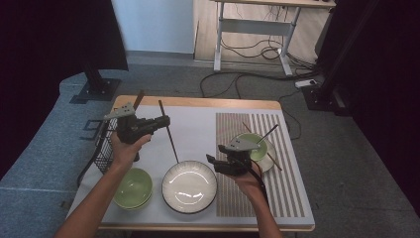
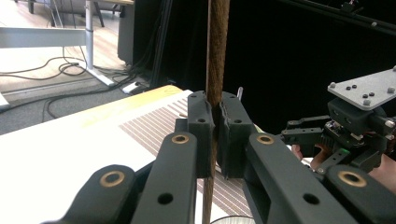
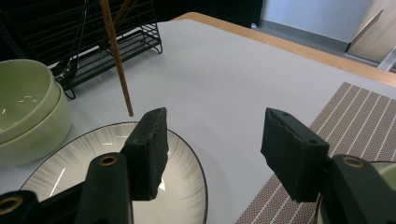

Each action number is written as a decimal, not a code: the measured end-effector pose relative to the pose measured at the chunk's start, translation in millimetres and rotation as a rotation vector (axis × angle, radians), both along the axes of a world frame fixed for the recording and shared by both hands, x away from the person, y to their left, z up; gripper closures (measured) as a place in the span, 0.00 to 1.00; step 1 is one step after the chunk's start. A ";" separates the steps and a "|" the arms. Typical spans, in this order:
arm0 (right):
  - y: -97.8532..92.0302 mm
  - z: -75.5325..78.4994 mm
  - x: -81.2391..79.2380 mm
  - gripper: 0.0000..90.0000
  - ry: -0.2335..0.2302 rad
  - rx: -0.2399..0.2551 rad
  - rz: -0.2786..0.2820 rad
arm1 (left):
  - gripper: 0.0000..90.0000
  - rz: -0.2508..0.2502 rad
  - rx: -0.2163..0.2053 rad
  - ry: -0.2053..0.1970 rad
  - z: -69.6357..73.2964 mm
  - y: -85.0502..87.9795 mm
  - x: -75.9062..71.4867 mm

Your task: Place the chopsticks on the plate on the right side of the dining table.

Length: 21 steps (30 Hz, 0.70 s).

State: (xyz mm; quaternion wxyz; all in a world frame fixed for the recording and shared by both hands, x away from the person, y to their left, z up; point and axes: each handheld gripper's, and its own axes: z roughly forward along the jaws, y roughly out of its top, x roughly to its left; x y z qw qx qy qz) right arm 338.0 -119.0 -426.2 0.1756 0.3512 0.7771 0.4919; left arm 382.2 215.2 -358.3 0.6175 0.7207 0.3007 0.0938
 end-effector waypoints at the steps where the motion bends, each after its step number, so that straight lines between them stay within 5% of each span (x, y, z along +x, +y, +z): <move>1: 0.5 0.6 -0.4 0.46 0.001 0.000 0.001 | 0.94 -0.001 0.000 0.001 -0.4 -0.5 -0.1; 21: 23.4 5.5 -1.5 0.48 -0.013 -0.008 0.072 | 0.94 -0.023 -0.006 0.013 -3.5 -7.3 -2.5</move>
